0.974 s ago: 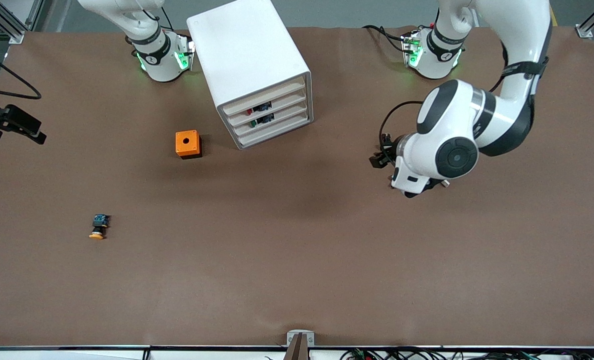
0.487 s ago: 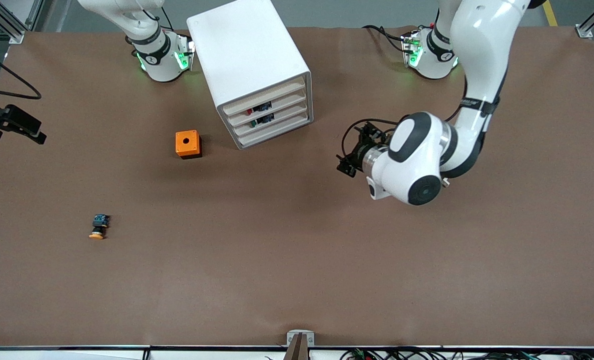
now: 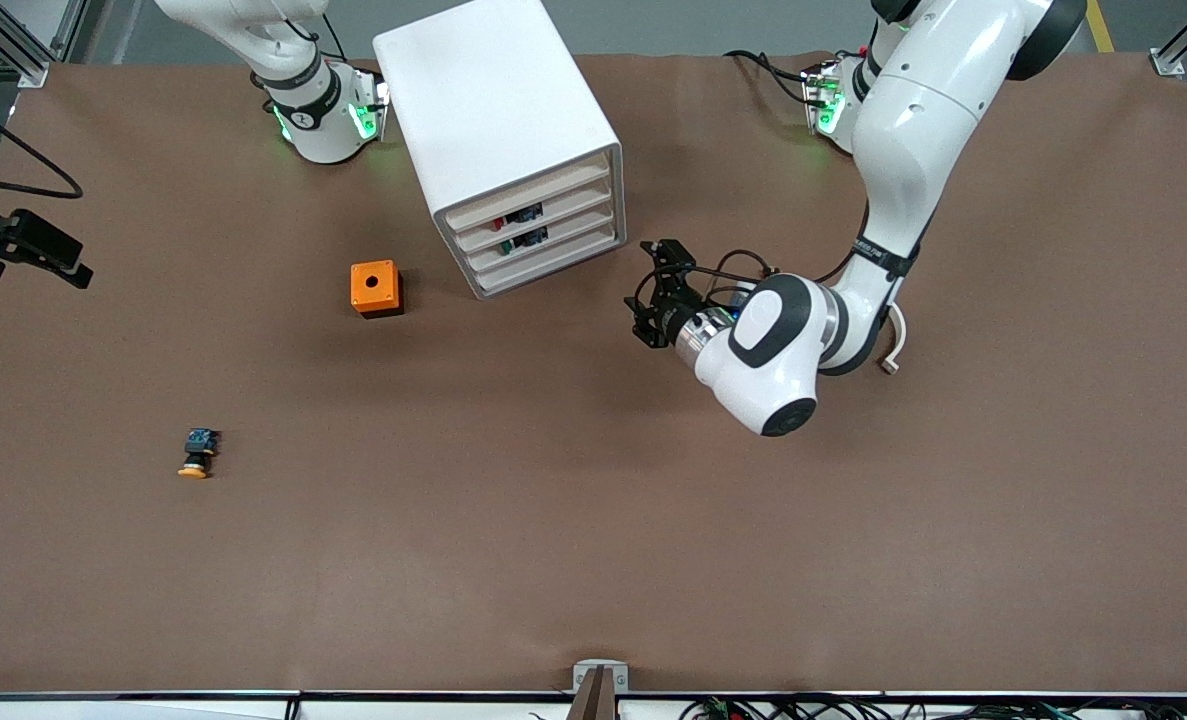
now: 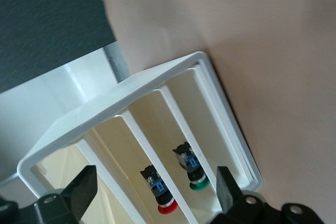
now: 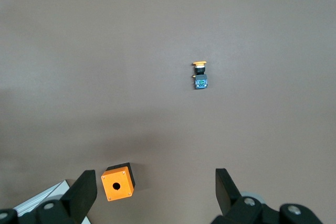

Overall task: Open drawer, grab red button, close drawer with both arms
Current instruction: 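Reach the left gripper to the drawer handle of the white cabinet, then close the left gripper on the drawer handle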

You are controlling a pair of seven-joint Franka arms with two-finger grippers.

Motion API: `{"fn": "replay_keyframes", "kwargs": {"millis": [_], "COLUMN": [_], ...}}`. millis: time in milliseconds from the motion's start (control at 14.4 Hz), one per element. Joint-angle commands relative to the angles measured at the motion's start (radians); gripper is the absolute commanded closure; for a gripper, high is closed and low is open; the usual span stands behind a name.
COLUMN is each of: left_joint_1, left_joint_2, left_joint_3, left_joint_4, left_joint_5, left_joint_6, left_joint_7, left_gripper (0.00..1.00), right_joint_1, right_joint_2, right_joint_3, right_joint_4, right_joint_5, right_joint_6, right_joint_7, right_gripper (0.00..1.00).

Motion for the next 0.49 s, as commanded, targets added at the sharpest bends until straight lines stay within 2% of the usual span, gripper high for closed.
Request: {"fn": "replay_keyframes", "kwargs": {"millis": [0, 348, 418], "left_joint_1": [0.003, -0.003, -0.003], "left_joint_2": [0.045, 0.110, 0.111], "left_joint_3": [-0.027, -0.045, -0.057], "left_joint_4": [0.030, 0.027, 0.025], "left_joint_5": [-0.062, -0.113, -0.113], "left_joint_6": [-0.032, -0.038, -0.038], "left_joint_7": [-0.120, -0.267, -0.275], "left_gripper": [0.00, 0.00, 0.03], "right_joint_1": [-0.011, -0.011, -0.011], "right_joint_2": [-0.002, -0.002, -0.002], "right_joint_3": [0.004, 0.004, 0.004], "right_joint_4": [0.005, 0.005, 0.005], "right_joint_5": [0.015, 0.013, 0.013], "right_joint_6": [-0.010, -0.009, -0.009], "right_joint_7": [-0.004, -0.004, -0.004], "right_gripper": [0.00, 0.00, 0.00]}}
